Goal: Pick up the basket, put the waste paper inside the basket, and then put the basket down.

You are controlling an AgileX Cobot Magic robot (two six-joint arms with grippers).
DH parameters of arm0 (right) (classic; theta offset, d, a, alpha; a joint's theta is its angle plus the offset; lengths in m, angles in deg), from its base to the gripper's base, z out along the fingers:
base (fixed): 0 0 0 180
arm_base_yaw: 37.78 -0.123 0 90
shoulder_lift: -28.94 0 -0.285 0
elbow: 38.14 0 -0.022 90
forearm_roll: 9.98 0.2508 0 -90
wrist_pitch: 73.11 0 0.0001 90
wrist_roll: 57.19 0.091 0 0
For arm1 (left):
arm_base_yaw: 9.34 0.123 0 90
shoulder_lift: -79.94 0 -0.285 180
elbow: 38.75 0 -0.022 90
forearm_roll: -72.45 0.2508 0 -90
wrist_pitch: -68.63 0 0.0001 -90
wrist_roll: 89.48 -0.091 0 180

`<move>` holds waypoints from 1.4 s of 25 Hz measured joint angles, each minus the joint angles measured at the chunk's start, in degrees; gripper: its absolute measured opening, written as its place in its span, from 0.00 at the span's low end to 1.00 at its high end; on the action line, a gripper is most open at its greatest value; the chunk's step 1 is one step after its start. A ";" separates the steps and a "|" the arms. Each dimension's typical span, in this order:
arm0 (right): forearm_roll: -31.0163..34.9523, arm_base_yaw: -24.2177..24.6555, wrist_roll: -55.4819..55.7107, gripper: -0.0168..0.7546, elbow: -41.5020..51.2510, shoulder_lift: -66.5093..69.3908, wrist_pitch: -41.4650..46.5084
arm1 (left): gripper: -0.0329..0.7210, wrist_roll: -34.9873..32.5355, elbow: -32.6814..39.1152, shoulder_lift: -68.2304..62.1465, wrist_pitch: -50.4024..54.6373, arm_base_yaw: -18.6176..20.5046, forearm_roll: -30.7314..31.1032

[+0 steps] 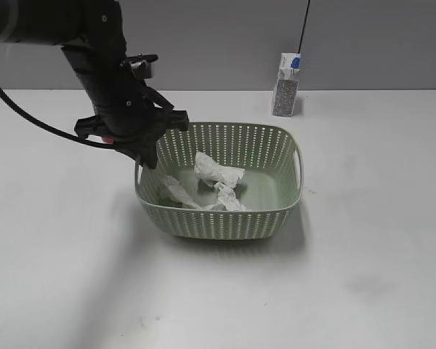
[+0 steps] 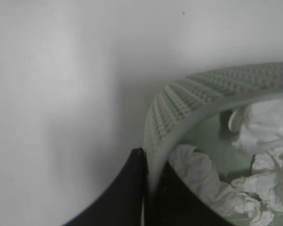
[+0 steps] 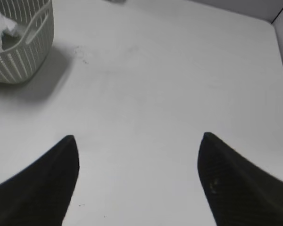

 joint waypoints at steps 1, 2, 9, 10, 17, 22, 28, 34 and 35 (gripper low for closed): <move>-0.31 0.00 0.75 0.79 0.00 -2.94 1.75 | 0.05 0.00 0.00 0.00 -0.36 0.00 0.00; -0.52 0.00 1.34 0.79 0.02 -5.35 3.73 | 0.05 0.07 0.00 0.00 -0.91 0.00 0.13; -1.06 -0.06 2.22 0.79 0.53 -7.46 6.67 | 0.06 0.22 -0.04 -1.36 -3.54 -0.02 0.67; -1.06 -0.06 2.28 0.79 1.09 -7.47 5.82 | 0.07 0.27 -0.04 -1.62 -4.03 -0.02 0.51; -1.06 -0.06 2.51 0.79 1.71 -7.52 4.36 | 0.69 -0.42 -0.11 -1.58 -5.06 -0.07 -0.43; -1.06 -0.06 2.51 0.79 1.71 -7.52 4.26 | 0.94 -3.86 -0.11 4.68 -4.28 0.32 -0.18; -1.06 -0.06 2.69 0.79 1.71 -7.52 4.20 | 0.95 -10.05 -0.18 14.47 -1.50 7.93 0.52; -2.59 -0.06 5.08 0.79 1.71 -7.52 4.20 | 0.92 -18.33 -0.21 18.21 7.53 21.16 2.00; -2.62 -0.06 5.14 0.79 1.71 -7.52 4.20 | 0.92 -19.49 0.09 19.36 7.93 23.28 2.13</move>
